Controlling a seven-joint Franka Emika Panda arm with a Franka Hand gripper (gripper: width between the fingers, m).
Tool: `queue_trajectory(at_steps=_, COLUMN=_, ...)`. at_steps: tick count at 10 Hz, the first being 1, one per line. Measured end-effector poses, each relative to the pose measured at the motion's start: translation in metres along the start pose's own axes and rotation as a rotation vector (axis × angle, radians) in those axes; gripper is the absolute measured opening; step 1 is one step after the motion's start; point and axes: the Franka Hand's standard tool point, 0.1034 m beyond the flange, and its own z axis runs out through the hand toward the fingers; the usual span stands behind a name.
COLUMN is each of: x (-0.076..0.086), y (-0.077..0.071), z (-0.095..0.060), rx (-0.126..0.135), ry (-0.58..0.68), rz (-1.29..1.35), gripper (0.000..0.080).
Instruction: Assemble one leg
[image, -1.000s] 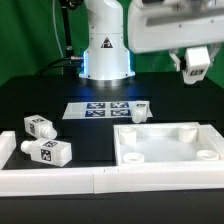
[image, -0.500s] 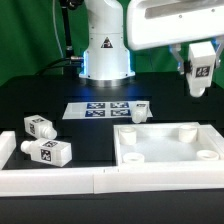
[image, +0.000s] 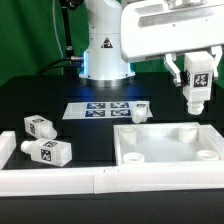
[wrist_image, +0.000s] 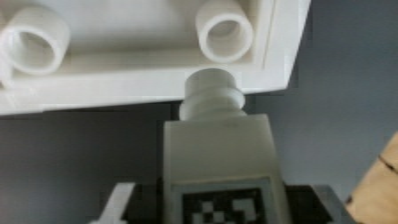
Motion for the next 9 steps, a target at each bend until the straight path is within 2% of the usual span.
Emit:
queue_trajectory(at_steps=3, x=-0.004, y=0.002, z=0.005, rx=-0.004, ry=0.001, rz=-0.014, gripper=0.0281)
queue_trajectory(at_steps=4, x=-0.009, y=0.005, z=0.014, rx=-0.009, ry=-0.002, rz=-0.028, gripper=0.0281)
queue_trajectory(at_steps=6, x=-0.008, y=0.004, z=0.030, rx=-0.010, ry=-0.001, rz=-0.044, gripper=0.0281)
queue_trajectory(at_steps=7, x=-0.006, y=0.010, z=0.040, rx=-0.017, ry=0.003, rz=-0.059, gripper=0.0281)
queue_trajectory(at_steps=9, x=-0.003, y=0.016, z=0.042, rx=-0.018, ry=0.013, rz=-0.065, gripper=0.0281)
